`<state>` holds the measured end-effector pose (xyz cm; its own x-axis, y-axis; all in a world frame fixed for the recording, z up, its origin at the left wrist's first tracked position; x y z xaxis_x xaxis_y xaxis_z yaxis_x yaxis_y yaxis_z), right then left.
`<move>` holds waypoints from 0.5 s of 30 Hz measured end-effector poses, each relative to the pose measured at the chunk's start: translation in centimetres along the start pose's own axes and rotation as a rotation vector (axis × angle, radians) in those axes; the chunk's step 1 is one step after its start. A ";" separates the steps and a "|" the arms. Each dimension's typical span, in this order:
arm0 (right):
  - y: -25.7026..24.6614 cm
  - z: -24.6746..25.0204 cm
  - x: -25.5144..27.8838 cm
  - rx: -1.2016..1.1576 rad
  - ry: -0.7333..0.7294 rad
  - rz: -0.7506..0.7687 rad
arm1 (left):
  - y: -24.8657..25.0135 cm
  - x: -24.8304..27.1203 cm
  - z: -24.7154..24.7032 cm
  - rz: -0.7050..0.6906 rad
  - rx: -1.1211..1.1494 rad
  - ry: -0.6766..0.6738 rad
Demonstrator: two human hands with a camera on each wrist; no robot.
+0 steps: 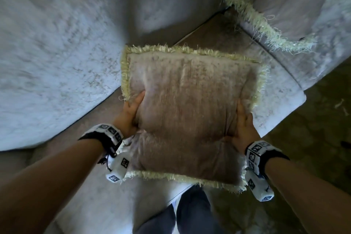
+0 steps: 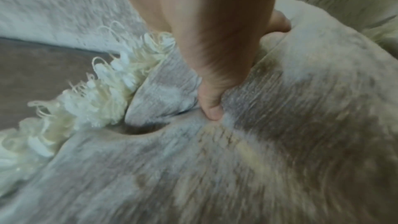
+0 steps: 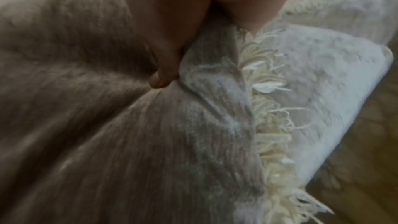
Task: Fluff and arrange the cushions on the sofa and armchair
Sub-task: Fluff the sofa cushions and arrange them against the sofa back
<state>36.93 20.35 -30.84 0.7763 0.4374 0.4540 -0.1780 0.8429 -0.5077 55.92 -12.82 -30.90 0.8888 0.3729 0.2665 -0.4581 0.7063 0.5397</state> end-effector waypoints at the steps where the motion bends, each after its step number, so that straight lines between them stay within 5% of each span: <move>1: -1.3 0.9 0.0 -0.001 0.003 0.036 | -0.2 1.0 1.1 0.017 -0.002 0.034; 15: -24.8 9.4 3.0 0.089 0.035 0.486 | 0.3 15.9 19.8 0.246 0.067 0.490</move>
<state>37.96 3.70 -9.99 0.6107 0.7767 0.1545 -0.5737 0.5684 -0.5897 70.19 -18.55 -10.71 0.6384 0.7697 -0.0030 -0.6353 0.5291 0.5626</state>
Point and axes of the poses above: each hand's wrist, its own x-axis away from the middle knuckle, its own z-axis out of the back of the hand, y = z × x, the point moved 4 cm from there along -x, towards the middle knuckle, and after that the axes turned 7 degrees about y, right-handed, at the moved point
